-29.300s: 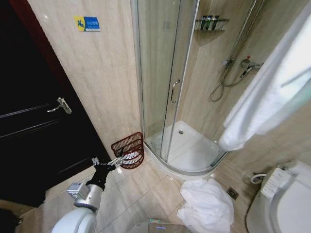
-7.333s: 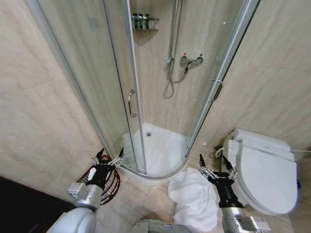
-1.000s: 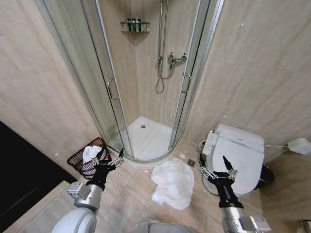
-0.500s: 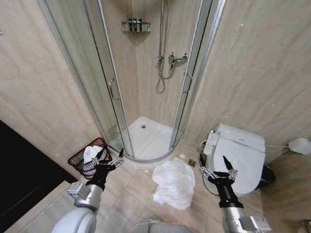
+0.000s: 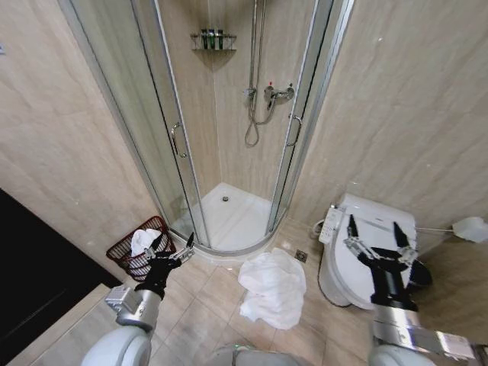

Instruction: Discard the used towel into the hamper.

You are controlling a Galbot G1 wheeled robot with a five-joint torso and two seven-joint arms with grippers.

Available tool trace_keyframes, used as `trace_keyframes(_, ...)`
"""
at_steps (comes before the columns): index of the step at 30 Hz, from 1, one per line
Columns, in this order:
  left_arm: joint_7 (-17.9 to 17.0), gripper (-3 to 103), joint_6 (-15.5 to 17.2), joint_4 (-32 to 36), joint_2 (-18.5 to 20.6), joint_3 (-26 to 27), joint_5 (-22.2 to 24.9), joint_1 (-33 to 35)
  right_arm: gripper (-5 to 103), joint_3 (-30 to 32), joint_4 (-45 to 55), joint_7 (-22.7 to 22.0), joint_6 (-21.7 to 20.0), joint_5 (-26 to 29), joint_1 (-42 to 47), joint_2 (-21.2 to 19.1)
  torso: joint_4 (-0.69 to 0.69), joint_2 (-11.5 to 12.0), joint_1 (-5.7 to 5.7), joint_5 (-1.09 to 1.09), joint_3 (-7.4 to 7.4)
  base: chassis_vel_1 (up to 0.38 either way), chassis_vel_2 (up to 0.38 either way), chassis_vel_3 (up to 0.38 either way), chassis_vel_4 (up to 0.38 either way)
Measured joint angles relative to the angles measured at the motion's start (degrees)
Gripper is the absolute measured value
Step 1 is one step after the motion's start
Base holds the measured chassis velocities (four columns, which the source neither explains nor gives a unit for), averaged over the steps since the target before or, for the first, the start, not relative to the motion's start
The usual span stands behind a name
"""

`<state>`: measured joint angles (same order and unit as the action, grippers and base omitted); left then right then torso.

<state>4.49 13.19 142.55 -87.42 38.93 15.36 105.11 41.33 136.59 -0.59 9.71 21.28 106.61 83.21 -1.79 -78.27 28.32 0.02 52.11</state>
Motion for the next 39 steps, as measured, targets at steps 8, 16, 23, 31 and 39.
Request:
trace_keyframes(8, 0.0, 100, 0.0, 0.0, 0.0, 0.0, 0.0, 0.0, 100, -0.7, -13.6, 1.9, -3.3, 3.4, -0.2, -1.8, 0.0, 0.0, 0.0, -0.01, 0.0, 0.0, 0.0, 0.0, 0.0)
trace_keyframes(16, 0.0, 100, 0.0, 0.0, 0.0, 0.0, 0.0, 0.0, 100, -3.3, -24.1, 3.0, -1.7, -2.5, -0.3, 2.4, 0.01, 0.0, 0.0, -0.02, 0.0, 0.0, 0.0, 0.0, 0.0)
trace_keyframes(23, 0.0, 100, 0.0, 0.0, 0.0, 0.0, 0.0, 0.0, 100, -2.7, -43.3, 5.9, 2.5, -8.1, -2.7, 8.9, 0.02, 0.0, 0.0, -0.02, 0.0, 0.0, 0.0, 0.0, 0.0)
trace_keyframes(31, 0.0, 100, 0.0, 0.0, 0.0, 0.0, 0.0, 0.0, 100, -3.1, -53.6, 6.0, 5.5, -6.6, -6.3, 7.6, 0.01, 0.0, -0.01, -0.01, -0.02, 0.0, 0.0, 0.0, 0.0)
trace_keyframes(39, 0.0, 100, 0.0, 0.0, 0.0, 0.0, 0.0, 0.0, 100, -2.6, -56.4, 4.6, 3.9, -3.8, -8.1, 1.5, 0.01, 2.1, -0.98, -0.02, -1.11, 0.0, 0.0, 0.0, 0.0)
